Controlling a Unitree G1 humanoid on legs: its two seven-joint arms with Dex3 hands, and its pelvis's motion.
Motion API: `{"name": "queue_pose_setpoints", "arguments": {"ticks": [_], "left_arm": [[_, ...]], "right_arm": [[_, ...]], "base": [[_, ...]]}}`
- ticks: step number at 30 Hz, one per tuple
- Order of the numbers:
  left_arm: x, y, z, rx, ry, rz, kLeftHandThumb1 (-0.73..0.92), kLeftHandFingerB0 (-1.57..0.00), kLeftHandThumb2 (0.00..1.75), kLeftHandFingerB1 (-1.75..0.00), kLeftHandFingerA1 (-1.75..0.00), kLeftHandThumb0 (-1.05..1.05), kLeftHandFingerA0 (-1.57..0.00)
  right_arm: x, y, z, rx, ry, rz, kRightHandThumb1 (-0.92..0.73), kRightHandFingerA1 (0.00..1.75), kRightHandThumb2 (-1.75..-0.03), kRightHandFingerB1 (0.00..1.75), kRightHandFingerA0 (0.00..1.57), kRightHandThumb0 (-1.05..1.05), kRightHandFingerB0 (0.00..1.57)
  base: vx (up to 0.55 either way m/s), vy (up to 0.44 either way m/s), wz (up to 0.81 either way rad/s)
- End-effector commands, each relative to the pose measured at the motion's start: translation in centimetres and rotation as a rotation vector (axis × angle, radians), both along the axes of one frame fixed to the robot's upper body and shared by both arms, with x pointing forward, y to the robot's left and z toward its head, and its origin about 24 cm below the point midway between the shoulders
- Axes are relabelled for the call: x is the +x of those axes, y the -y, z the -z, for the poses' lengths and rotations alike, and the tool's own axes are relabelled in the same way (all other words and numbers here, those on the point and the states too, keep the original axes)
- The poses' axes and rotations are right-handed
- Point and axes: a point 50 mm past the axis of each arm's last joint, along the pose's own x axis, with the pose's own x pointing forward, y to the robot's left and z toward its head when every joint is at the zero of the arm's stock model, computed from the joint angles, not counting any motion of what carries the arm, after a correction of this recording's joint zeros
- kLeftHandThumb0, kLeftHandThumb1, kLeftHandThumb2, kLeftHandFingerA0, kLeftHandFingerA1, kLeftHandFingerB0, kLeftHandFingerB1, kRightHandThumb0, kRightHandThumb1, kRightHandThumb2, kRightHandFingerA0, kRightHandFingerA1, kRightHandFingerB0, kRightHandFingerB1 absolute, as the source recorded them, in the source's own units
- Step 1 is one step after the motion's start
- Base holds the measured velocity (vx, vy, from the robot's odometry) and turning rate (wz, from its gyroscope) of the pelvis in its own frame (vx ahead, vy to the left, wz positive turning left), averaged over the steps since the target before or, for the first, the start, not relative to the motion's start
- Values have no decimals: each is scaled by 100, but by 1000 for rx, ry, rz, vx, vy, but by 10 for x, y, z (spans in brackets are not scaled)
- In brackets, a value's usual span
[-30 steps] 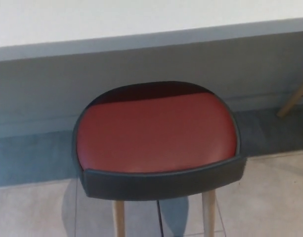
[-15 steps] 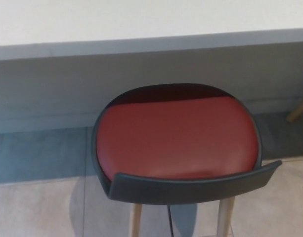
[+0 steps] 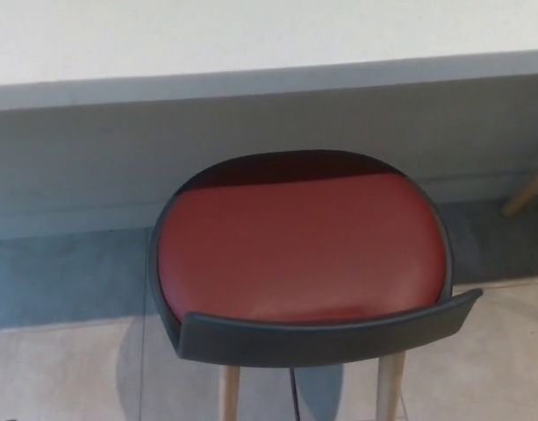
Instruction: The robot walks towards a chair to grab it and pulls it towards itself
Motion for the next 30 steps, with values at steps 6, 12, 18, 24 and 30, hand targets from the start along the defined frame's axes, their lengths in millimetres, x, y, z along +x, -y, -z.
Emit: {"name": "queue_pose_setpoints", "arguments": {"ticks": [6, 12, 18, 24, 30], "left_arm": [[47, 10, -19, 79, 44, 344, 29, 0, 79, -55, -77, -61, 0], [72, 21, -28, 169, 50, 526, 32, 0, 66, -48, -90, -86, 0], [95, 37, -36, 218, 64, 653, 40, 0, 52, -43, -97, -85, 0], [116, 61, -40, 350, 125, 751, 30, 0, 72, -47, -83, -99, 0], [118, 67, -41, 395, 156, 775, 39, 0, 53, -51, -90, -90, 0]], "right_arm": [[26, -14, -14, -56, 31, -179, -60, 0, -82, 0, 0, -66, 0], [40, -20, -20, -82, 27, -254, -56, 0, -81, 0, 0, -70, 0], [56, -31, -25, -115, 36, -325, -65, 0, -58, 0, 0, -66, 0], [76, -52, -26, -106, 55, -397, -61, 0, -58, 0, 0, -62, 0], [80, -56, -26, -111, 58, -402, -52, 0, -76, 0, 0, -64, 0]], "base": [[0, 0, 0], [0, 0, 0], [0, 0, 0], [0, 0, 0], [0, 0, 0]]}}
